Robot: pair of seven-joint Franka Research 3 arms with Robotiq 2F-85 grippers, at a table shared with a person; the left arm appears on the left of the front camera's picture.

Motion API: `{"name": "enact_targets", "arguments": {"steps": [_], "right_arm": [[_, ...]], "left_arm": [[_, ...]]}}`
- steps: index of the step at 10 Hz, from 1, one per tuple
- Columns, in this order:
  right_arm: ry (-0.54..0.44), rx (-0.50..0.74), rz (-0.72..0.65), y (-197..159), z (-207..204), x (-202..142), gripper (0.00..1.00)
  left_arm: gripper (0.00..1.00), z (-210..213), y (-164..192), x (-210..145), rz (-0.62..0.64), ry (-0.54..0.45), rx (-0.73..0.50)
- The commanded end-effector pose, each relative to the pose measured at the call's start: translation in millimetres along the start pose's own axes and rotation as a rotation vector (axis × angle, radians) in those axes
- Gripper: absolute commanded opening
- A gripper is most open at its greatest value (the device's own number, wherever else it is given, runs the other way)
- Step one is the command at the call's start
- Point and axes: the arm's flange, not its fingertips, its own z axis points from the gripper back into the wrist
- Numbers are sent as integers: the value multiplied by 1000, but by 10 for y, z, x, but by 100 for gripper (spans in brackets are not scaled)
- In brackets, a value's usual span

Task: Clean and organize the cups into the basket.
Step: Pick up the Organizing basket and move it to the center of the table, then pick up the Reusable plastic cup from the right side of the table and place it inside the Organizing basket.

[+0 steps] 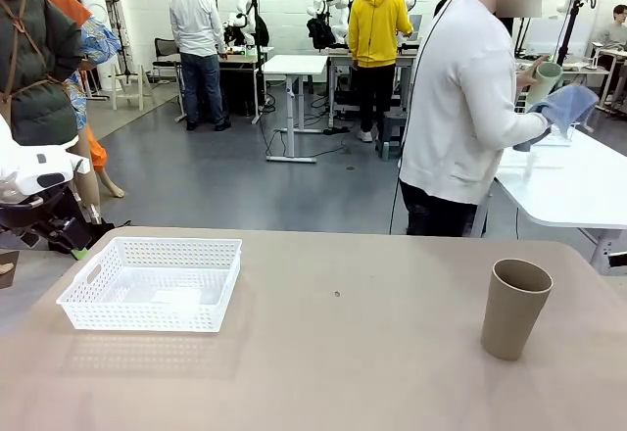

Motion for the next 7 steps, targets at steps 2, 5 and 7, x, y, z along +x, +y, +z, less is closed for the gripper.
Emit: {"name": "enact_targets", "arguments": {"steps": [2, 5, 7], "right_arm": [[0, 0, 0, 0, 0, 0, 100], [0, 0, 0, 0, 0, 0, 100], [0, 0, 0, 0, 0, 0, 100]], "left_arm": [[100, -4, -6, -6, -6, 7, 5], [100, -4, -6, -6, -6, 7, 5], [100, -4, -6, -6, -6, 7, 5]]}}
